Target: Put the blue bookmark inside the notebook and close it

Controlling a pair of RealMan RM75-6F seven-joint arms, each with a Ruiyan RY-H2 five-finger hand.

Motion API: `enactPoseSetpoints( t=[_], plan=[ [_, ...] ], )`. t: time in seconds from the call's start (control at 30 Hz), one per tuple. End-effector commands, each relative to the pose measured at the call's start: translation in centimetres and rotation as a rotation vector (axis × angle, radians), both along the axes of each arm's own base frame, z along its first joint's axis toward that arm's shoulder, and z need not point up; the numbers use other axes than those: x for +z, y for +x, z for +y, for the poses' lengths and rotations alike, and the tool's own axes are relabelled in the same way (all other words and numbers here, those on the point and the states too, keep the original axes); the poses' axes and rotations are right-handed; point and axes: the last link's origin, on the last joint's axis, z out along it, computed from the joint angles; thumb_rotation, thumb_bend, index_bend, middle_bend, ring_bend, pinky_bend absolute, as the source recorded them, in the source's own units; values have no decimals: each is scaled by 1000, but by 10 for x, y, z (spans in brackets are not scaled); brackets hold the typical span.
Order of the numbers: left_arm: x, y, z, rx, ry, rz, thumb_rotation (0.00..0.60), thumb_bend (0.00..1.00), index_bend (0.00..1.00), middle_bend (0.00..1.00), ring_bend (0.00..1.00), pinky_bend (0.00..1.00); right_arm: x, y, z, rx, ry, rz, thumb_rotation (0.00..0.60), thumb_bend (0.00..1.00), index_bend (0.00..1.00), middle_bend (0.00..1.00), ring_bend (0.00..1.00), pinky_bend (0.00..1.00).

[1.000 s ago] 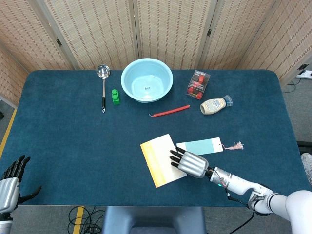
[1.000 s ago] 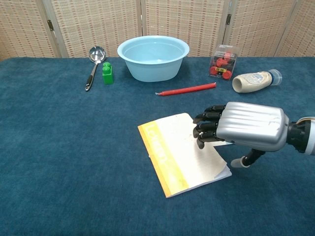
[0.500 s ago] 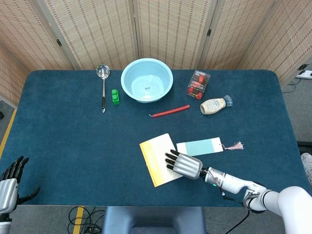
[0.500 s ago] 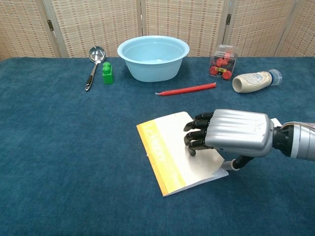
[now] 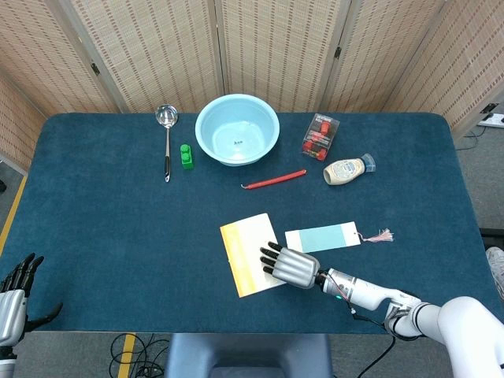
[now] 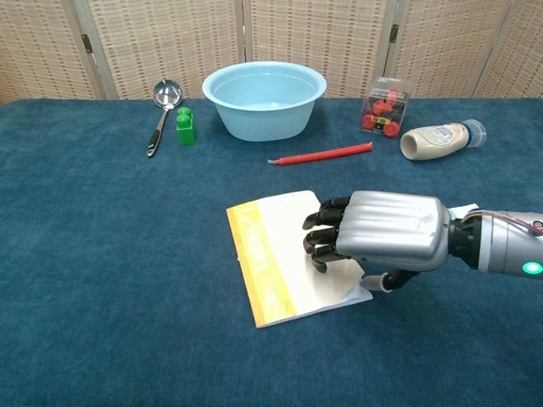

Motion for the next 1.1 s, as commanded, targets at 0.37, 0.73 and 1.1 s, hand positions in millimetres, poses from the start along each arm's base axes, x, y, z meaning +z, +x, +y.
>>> enactPoseSetpoints(
  t=[0.37, 0.73, 1.1],
  plan=[
    [1, -6, -3, 12, 7, -5, 600, 239, 102, 54, 95, 167, -10, 16, -3, 31, 8, -21, 600, 310, 511, 317, 167, 223],
    [3, -10, -5, 21, 13, -14, 600, 240, 102, 53, 95, 167, -19, 24, -6, 33, 3, -51, 600, 382, 580, 357, 201, 223],
    [5, -14, -6, 25, 22, -21, 600, 239, 102, 54, 95, 167, 3, 14, -5, 4, -49, -125, 600, 403, 663, 404, 233, 222]
  ],
)
